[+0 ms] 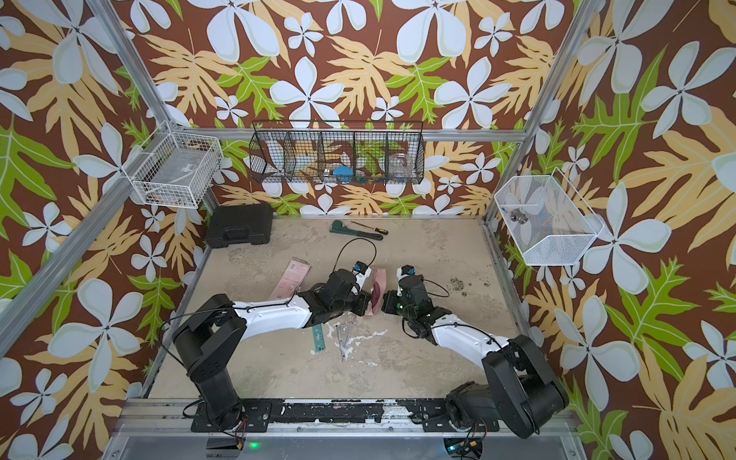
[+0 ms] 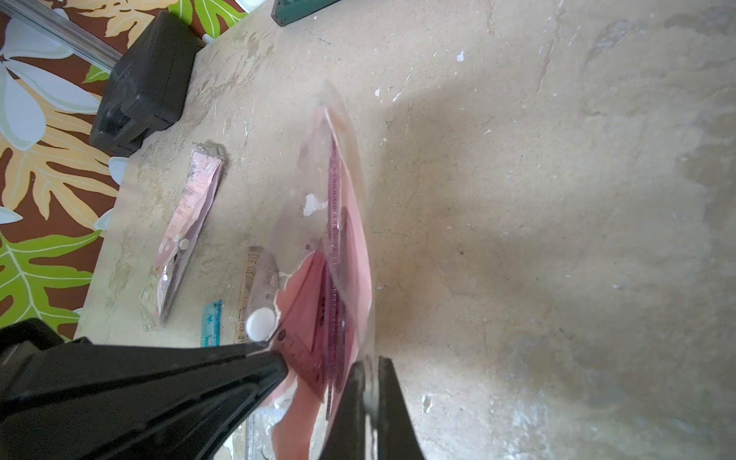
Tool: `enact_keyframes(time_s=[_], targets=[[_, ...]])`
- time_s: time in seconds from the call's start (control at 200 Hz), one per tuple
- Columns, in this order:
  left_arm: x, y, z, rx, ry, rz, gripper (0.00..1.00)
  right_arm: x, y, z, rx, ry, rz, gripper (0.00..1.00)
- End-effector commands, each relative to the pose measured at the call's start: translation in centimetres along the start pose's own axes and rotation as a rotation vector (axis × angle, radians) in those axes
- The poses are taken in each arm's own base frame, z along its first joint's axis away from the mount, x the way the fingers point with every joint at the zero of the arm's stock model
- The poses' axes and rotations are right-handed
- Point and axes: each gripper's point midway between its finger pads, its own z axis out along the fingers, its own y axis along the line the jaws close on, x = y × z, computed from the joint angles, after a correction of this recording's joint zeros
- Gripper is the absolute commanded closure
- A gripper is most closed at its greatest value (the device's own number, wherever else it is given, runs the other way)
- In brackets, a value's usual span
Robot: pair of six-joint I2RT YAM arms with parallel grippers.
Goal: Open the ruler set and take out the ruler
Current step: Take out the ruler from the ruler set bag.
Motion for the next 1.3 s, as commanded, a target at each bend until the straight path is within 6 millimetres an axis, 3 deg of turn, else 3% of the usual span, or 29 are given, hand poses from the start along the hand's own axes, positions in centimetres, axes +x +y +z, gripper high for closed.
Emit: enact_keyframes(time_s=[0.0,0.23,0.335,0.435,0.556,0.726,1.046,1.296], targets=[[0.0,-0.1,0.5,0.001,0.005,-0.010,1.00,-0.7,0.2,-0.1,-0.003,-0.010,-0.035,0.94],[0.4,0.1,1.3,-0.005,0.017,-0.017,1.00,-2.2,-0.7,-2.1,0.025,-0.026,-0.058,0.64],[0.6,0.1,1.4,-0.003,0.024,-0.018,1.00,-3.4,-0.4,-3.2,0.042,-0.054,-0.085,0.58],[0.4,-0.1,1.3,0.003,0.019,-0.018,1.00,-3.8,2.0,-3.6,-0.085,-0.069,-0.122,0.62],[0.0,-0.2,1.0,0.005,0.007,-0.016,1.00,-2.6,3.8,-2.4,-0.198,0.007,-0.105,0.69],[-0.2,-0.1,0.6,0.002,-0.005,-0.017,1.00,-1.5,3.4,-0.4,-0.216,0.063,-0.050,0.78],[-0.4,0.0,0.1,-0.005,-0.017,-0.014,1.00,-1.2,0.8,1.2,-0.138,0.078,-0.016,0.78],[-0.8,-0.1,-0.1,-0.005,-0.029,-0.012,1.00,-0.6,0.4,1.9,-0.135,0.108,-0.019,0.76]])
